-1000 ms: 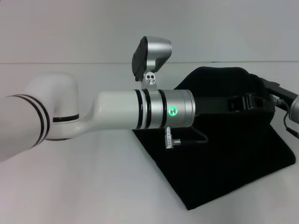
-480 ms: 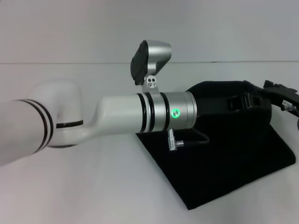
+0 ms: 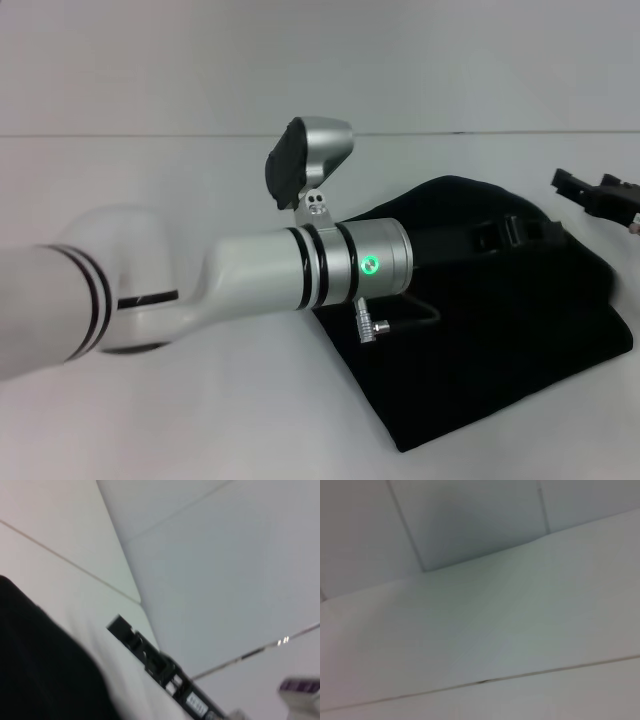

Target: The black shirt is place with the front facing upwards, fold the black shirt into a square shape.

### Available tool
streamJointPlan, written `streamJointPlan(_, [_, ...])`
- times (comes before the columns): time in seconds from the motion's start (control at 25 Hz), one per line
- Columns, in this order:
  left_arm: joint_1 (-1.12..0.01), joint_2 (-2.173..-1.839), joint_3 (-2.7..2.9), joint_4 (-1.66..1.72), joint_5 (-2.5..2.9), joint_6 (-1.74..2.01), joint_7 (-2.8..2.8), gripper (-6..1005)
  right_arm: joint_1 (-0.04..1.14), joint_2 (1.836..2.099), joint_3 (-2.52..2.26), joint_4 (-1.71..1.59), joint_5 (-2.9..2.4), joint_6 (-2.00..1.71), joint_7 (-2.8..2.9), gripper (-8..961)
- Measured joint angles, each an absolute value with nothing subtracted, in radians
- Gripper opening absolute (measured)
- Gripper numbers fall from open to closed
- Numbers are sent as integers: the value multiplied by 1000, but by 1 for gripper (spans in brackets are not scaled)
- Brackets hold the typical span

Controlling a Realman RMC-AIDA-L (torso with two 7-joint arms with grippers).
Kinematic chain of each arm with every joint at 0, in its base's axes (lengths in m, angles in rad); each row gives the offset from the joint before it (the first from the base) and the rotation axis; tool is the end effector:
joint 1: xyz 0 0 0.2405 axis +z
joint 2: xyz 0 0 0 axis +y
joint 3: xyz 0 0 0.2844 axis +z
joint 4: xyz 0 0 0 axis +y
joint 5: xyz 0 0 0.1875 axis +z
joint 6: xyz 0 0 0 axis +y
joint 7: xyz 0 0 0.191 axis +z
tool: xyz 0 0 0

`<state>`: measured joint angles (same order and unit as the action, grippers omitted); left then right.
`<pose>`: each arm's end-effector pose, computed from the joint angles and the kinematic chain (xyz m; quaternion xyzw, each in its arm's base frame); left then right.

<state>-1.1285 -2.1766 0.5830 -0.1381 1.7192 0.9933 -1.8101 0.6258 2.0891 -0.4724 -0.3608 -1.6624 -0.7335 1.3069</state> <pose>-0.0787 0.3930 -0.1994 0.7661 0.5635 0.3085 0.0189 0.3400 0.4448 -0.0240 -0.7261 0.4502 0.2466 0.4574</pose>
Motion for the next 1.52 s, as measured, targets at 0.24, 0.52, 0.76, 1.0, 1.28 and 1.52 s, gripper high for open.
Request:
streamJointPlan(0.24, [-1070,-2177,425,-187,1724,1062,-1692,221,594,2088,-414,-360,-1633,-744,1307,834])
streamJointPlan(0.52, [-1017,-2175,449,-69,1829,1257,-1686,574,541,2062,-426,-361,-1631,-917,1382,834])
streamJointPlan(0.76, [-863,-2164,571,208,1913,1523,-1782,782,478,2008,-478,-366,-1677,-1295,1444,834])
streamJointPlan(1.0, [-671,-2133,614,388,1911,1656,-1788,923,439,1995,-490,-376,-1701,-1433,1472,834])
streamJointPlan(1.28, [-586,-2045,654,393,1916,1759,-1740,921,485,1971,-504,-422,-1806,-1313,1806,834])
streamJointPlan(1.52, [-565,-2026,675,397,1916,1761,-1694,919,629,1924,-558,-492,-2043,-1178,2169,834])
